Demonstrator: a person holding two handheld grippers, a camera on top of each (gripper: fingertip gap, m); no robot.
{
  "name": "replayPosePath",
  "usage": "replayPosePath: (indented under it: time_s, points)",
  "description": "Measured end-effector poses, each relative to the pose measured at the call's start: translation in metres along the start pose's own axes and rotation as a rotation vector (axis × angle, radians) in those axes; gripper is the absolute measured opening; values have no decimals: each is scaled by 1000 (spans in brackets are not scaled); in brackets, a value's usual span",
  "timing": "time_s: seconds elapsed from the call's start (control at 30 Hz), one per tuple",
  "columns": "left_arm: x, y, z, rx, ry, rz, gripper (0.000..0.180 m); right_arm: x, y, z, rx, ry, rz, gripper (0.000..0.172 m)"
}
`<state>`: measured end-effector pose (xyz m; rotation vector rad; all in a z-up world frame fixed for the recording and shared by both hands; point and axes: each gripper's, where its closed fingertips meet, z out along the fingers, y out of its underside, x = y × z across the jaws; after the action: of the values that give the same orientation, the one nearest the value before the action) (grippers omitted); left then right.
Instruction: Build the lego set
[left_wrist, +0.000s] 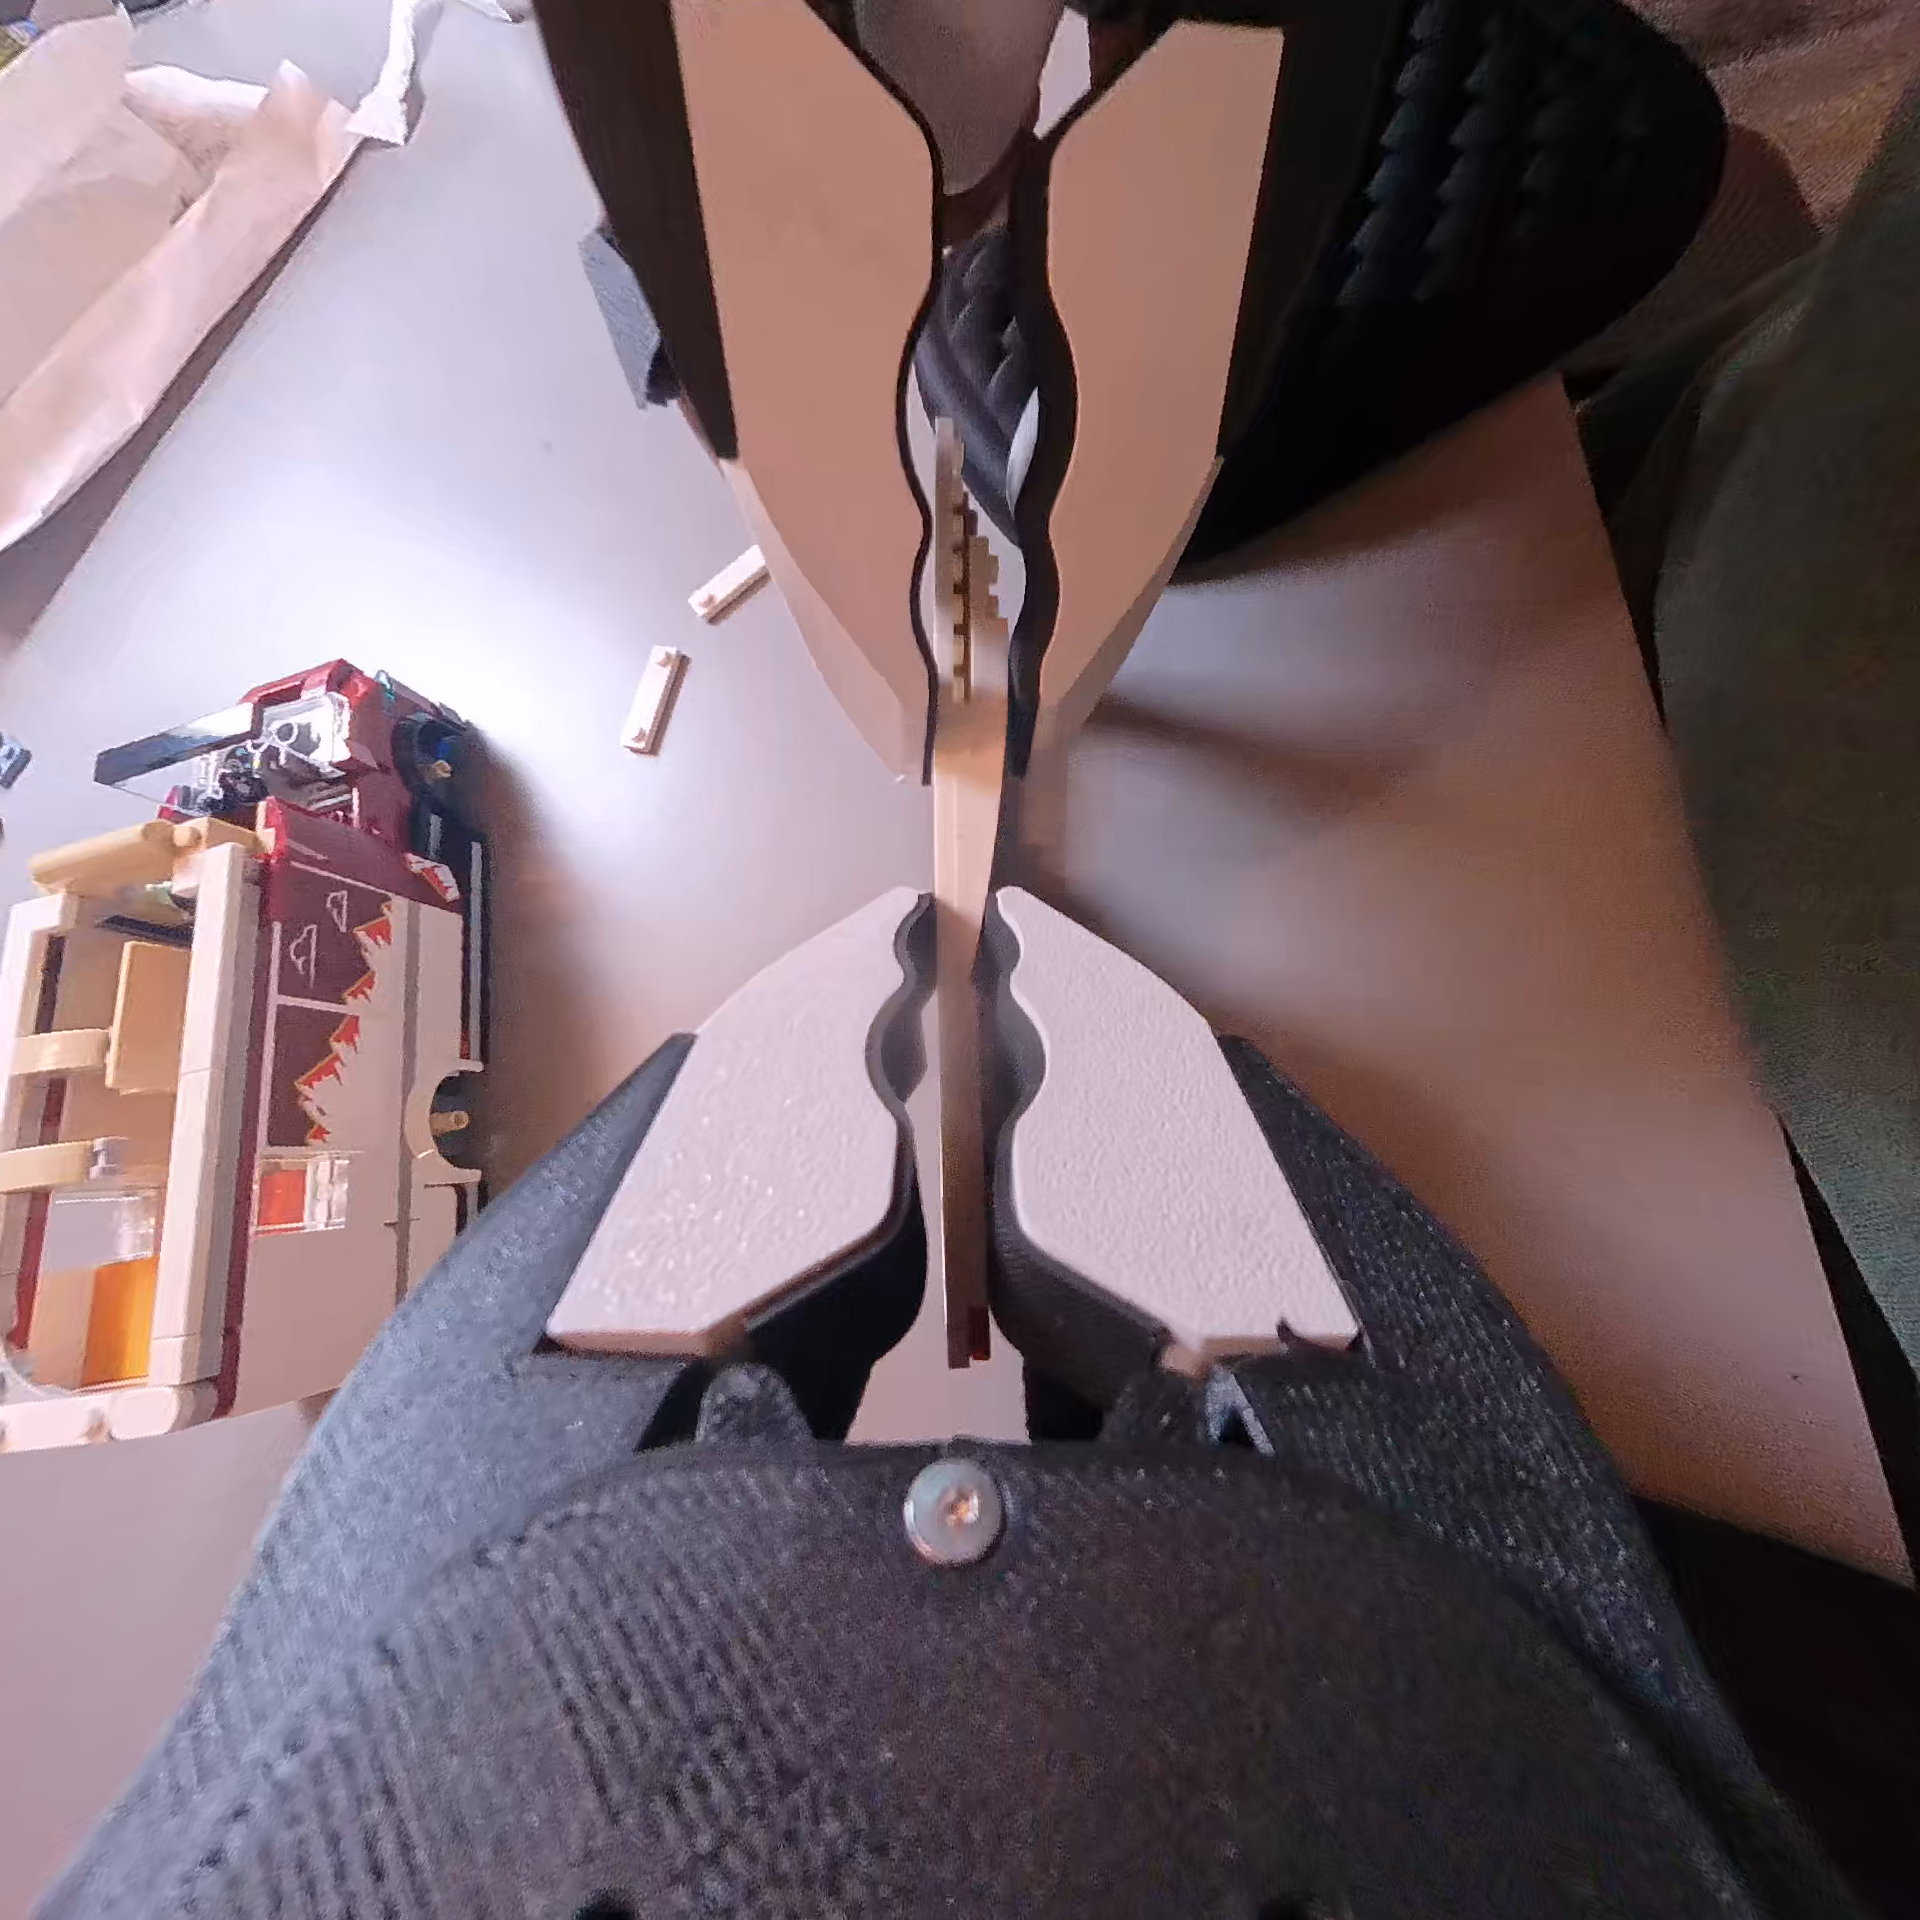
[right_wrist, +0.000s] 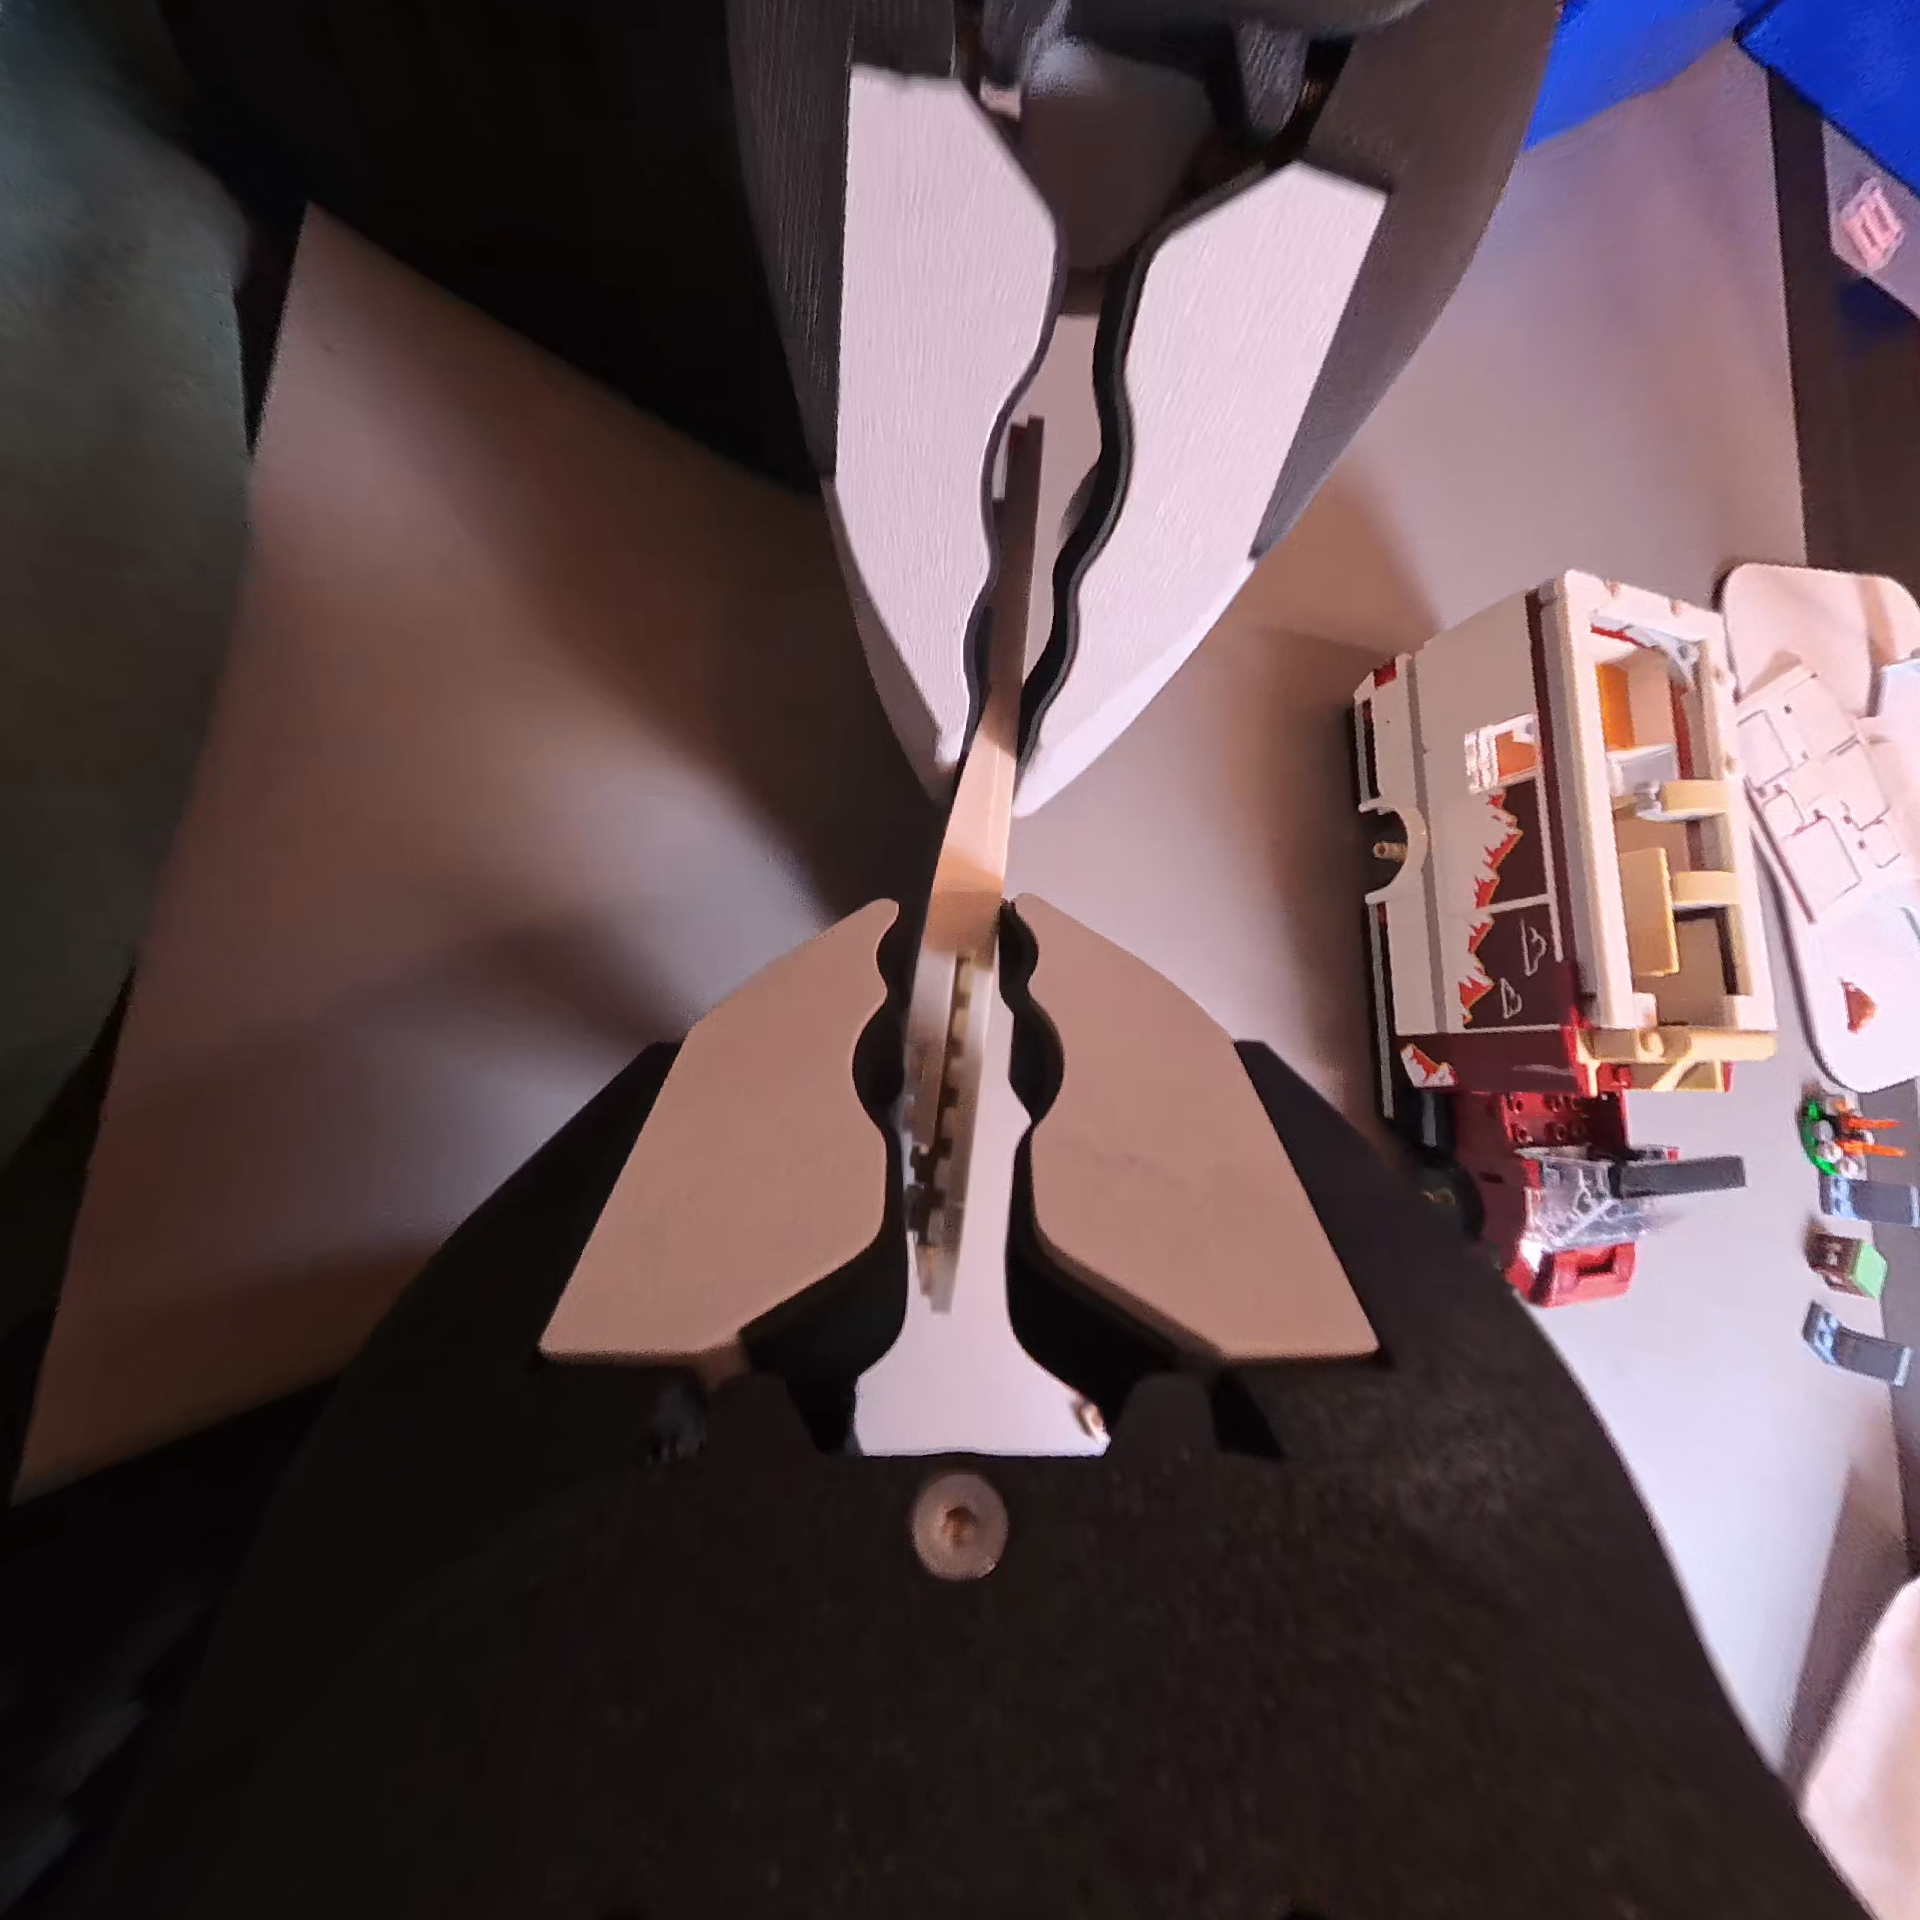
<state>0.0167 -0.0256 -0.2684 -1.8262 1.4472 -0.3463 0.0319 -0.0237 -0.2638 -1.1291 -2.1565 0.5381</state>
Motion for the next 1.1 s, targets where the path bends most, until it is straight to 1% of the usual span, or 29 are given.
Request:
replayPosePath:
  time_s: [0.07, 0.23, 0.47, 0.57, 0.63, 0.67, 0.7, 0.73, 0.77, 0.8, 0.83, 0.87, 0.9, 0.97, 1.0, 1.03, 1.1]
  points:
    - [-1, 1, 1, -10, -22, 14, 9, 2, 2, 2, -26, -2, -2, 13]
    - [-1, 2, 0, 6, -36, 2, 9, 3, 1, 3, -18, -17, 45, 13]
    - [-1, 3, 0, 19, -40, 35, 9, 4, 0, 6, -63, 25, -8, 12]
    - [-3, 4, -1, 18, -54, 39, 9, 5, -1, 7, -50, 17, 33, 12]
    - [-6, 4, -1, 39, -66, 20, 9, 9, -2, 7, -31, 52, 39, 12]
    - [-10, 3, -3, 67, -73, -5, 9, 16, -6, 4, 2, 88, 64, 13]
    - [-15, 1, -8, 103, -67, -61, 9, 25, -11, -4, 54, 137, 96, 20]
    - [-22, -1, -15, 154, -63, -130, 9, 36, -15, -15, 112, 182, 139, 41]
    - [-28, -4, -23, 217, -40, -212, 9, 46, -18, -29, 177, 220, 193, 53]
    - [-32, -5, -31, 273, 7, -317, 9, 56, -22, -46, 268, 270, 245, 57]
    - [-39, -7, -38, 346, 45, -431, 8, 66, -23, -63, 361, 334, 283, 56]
    - [-47, -11, -47, 440, 97, -551, 8, 72, -20, -77, 421, 396, 298, 54]
    - [-52, -15, -55, 528, 179, -684, 9, 75, -14, -85, 444, 463, 281, 53]
    - [-64, -22, -68, 689, 346, -926, 8, 71, -7, -87, 420, 594, 140, 49]
    - [-68, -23, -71, 746, 421, -1016, 8, 65, -7, -81, 369, 638, 35, 48]
    - [-70, -25, -71, 782, 476, -1076, 8, 61, -7, -75, 293, 692, -82, 49]
    - [-70, -26, -65, 794, 524, -1137, 8, 58, -14, -66, 170, 794, -337, 53]
